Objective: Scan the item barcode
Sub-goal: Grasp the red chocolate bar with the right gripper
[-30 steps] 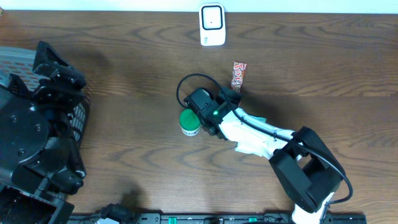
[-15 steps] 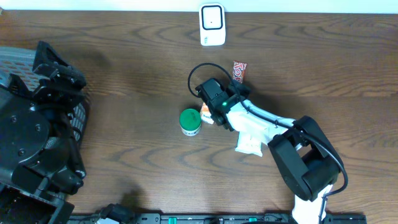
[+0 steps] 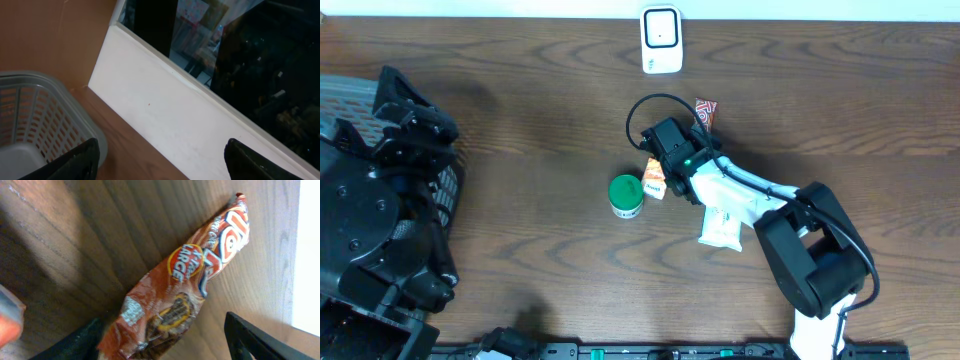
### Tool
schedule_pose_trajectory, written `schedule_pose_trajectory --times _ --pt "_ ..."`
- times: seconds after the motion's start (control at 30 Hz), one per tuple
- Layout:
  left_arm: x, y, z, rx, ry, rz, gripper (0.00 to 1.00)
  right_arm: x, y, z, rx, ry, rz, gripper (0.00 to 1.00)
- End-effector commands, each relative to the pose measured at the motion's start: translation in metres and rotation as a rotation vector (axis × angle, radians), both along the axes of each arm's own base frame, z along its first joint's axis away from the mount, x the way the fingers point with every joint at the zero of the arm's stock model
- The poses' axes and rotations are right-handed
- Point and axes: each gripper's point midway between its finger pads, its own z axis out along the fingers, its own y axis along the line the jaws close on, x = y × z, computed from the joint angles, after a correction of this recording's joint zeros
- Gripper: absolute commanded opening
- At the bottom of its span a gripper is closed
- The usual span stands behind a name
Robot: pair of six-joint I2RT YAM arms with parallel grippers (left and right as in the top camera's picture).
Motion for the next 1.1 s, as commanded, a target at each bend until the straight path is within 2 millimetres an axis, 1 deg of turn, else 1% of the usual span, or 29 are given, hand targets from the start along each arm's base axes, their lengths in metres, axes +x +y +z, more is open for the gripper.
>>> schedule_pose_trajectory --times 0.0,0.13,0.17,0.2,0.27,0.33,0.4,0.43,0.47,0.57,0.67,0.77,0.8,0.9,1.03,1.07 --pt "-0.002 0.005 0.002 0.015 0.000 0.024 0.80 -0.007 -0.009 -0.032 -0.057 0.075 0.014 0.75" --pt "-0.002 0.005 0.002 0.015 0.000 0.024 0.80 -0.009 -0.019 -0.053 -0.137 0.092 0.004 0.73" --pt "-0.002 0.005 0.002 0.015 0.000 0.024 0.80 -0.010 -0.021 -0.057 -0.149 0.095 0.001 0.72" --pt "-0.002 0.005 0.002 0.015 0.000 0.024 0.80 -0.012 -0.024 -0.065 -0.167 0.110 -0.001 0.63" --pt "-0.002 0.005 0.002 0.016 0.001 0.024 0.80 -0.015 -0.025 -0.070 -0.175 0.124 -0.002 0.53" --pt "-0.002 0.005 0.002 0.016 0.001 0.024 0.80 -0.015 -0.025 -0.071 -0.174 0.127 -0.004 0.34" --pt "-0.002 0.005 0.002 0.016 0.001 0.024 0.80 -0.016 -0.024 -0.071 -0.171 0.126 -0.003 0.21" --pt "-0.002 0.005 0.002 0.016 0.001 0.024 0.80 -0.016 -0.023 -0.071 -0.172 0.127 0.000 0.05" --pt "-0.002 0.005 0.002 0.015 0.001 0.024 0.80 -0.017 -0.023 -0.071 -0.171 0.127 -0.001 0.01" --pt "-0.002 0.005 0.002 0.016 0.001 0.024 0.80 -0.016 -0.022 -0.070 -0.153 0.116 -0.020 0.01" --pt "-0.002 0.005 0.002 0.016 0.001 0.024 0.80 -0.017 -0.019 -0.064 -0.130 0.102 -0.042 0.01" --pt "-0.002 0.004 0.002 0.016 0.002 0.024 0.80 -0.021 -0.012 -0.050 -0.074 0.104 -0.051 0.01" --pt "-0.002 0.004 0.002 0.016 0.002 0.024 0.80 -0.027 -0.004 -0.038 0.002 0.132 -0.050 0.01" --pt "-0.002 0.004 0.001 0.017 0.005 0.024 0.80 -0.045 0.015 -0.012 0.199 0.210 -0.058 0.01" --pt "-0.002 0.004 0.001 0.017 0.005 0.024 0.80 -0.075 0.047 0.037 0.543 0.357 -0.030 0.01" --pt "-0.002 0.004 0.001 0.017 0.005 0.024 0.80 -0.085 0.058 0.069 0.706 0.402 -0.003 0.01"
